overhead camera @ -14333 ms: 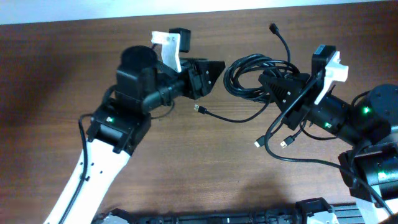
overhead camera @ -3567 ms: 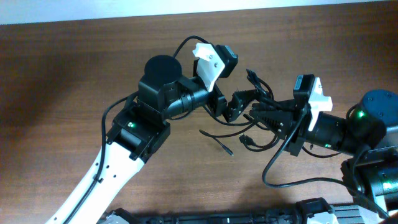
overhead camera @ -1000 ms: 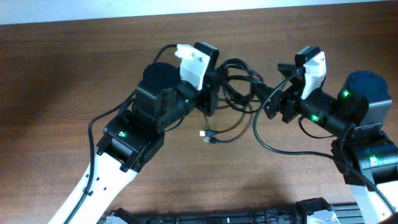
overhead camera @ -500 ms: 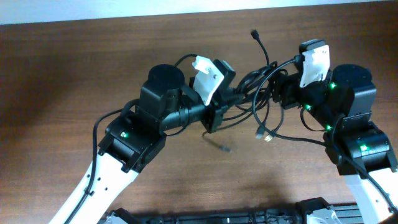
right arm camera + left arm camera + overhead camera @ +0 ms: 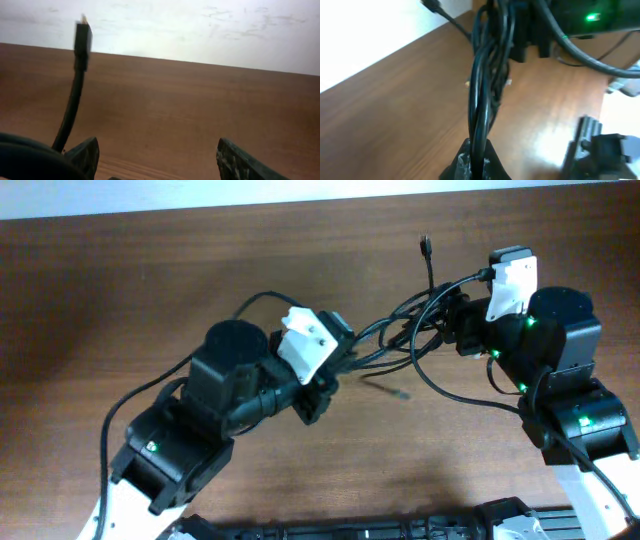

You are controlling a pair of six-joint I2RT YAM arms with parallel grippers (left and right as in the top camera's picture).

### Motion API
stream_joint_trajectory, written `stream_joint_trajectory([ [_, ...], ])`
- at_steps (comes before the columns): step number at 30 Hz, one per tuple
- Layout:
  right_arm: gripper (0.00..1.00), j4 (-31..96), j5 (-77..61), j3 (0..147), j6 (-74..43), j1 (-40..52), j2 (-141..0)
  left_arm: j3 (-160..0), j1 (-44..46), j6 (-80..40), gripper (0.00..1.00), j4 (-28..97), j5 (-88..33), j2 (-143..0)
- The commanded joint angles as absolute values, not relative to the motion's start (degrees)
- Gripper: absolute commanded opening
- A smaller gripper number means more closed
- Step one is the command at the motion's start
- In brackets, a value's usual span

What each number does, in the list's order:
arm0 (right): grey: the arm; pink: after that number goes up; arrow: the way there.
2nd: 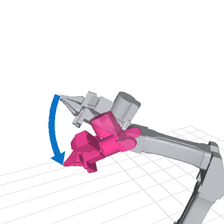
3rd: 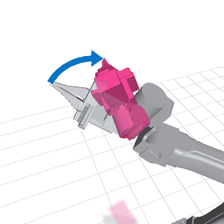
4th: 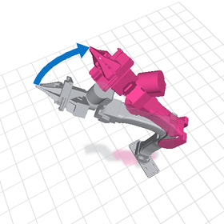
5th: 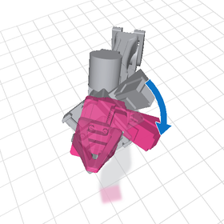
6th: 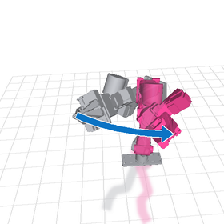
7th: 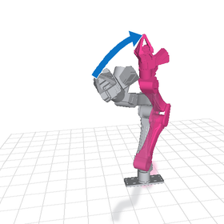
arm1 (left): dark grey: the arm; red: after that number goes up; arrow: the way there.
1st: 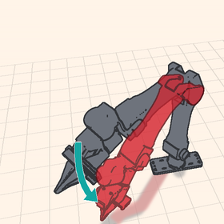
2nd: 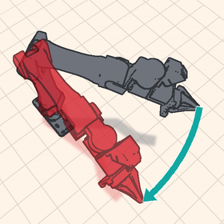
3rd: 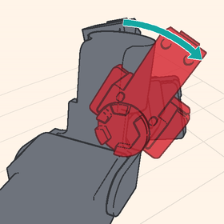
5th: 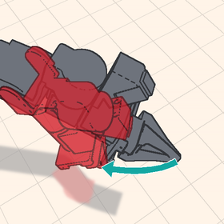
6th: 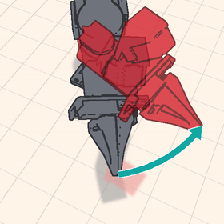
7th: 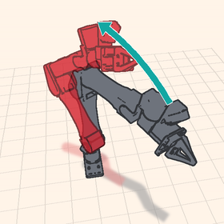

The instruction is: Untangle cables

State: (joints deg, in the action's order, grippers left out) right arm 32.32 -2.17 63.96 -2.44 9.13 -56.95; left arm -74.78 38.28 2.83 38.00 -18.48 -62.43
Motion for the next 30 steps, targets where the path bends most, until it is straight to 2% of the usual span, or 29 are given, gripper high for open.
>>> stream_joint_trajectory([
  [1, 0.71, 32.2, 5.3, 64.7, -6.5, 6.7, -57.7, -75.5, 37.7, 3.9, 0.00, 39.6, -8.8, -58.8],
  [4, 0.76, 32.1, -4.6, 64.7, -6.5, 6.7, -57.7, -75.5, 37.7, 3.9, 0.00, 39.4, -7.0, -58.8],
  [9, 0.72, 32.1, -27.4, 64.7, -2.3, 6.7, -57.7, -75.5, 37.7, 3.9, 0.00, 38.3, -7.0, -58.9],
  [11, 0.77, 32.1, -35.1, 64.7, 1.2, 6.7, -57.7, -75.5, 37.7, 3.5, 0.00, 37.3, -5.7, -58.9],
  [13, 0.83, 32.1, -40.5, 64.7, 3.0, 6.7, -57.7, -75.5, 37.7, 0.4, 0.00, 36.6, 1.1, -58.9],
  [19, 0.85, 31.6, -34.2, 64.7, 3.0, 6.7, -57.7, -75.5, 37.7, 3.3, 0.00, 36.1, 2.3, -58.9],
  [21, 0.85, 31.1, -31.0, 64.7, 3.0, 6.7, -57.7, -75.5, 37.7, 7.4, 0.00, 36.1, -1.3, -58.9],
  [24, 0.81, 31.3, -31.7, 64.7, 8.5, 6.7, -57.7, -75.5, 37.7, 12.6, 0.00, 36.1, -8.7, -58.9],
  [28, 0.80, 34.9, -40.3, 64.7, 21.6, 6.7, -57.7, -75.5, 37.7, 18.3, 0.00, 36.1, -9.7, -58.9],
  [30, 0.72, 37.3, -41.5, 64.7, 25.1, 6.7, -57.7, -75.5, 37.7, 23.0, 0.00, 36.0, -9.7, -58.9],
])
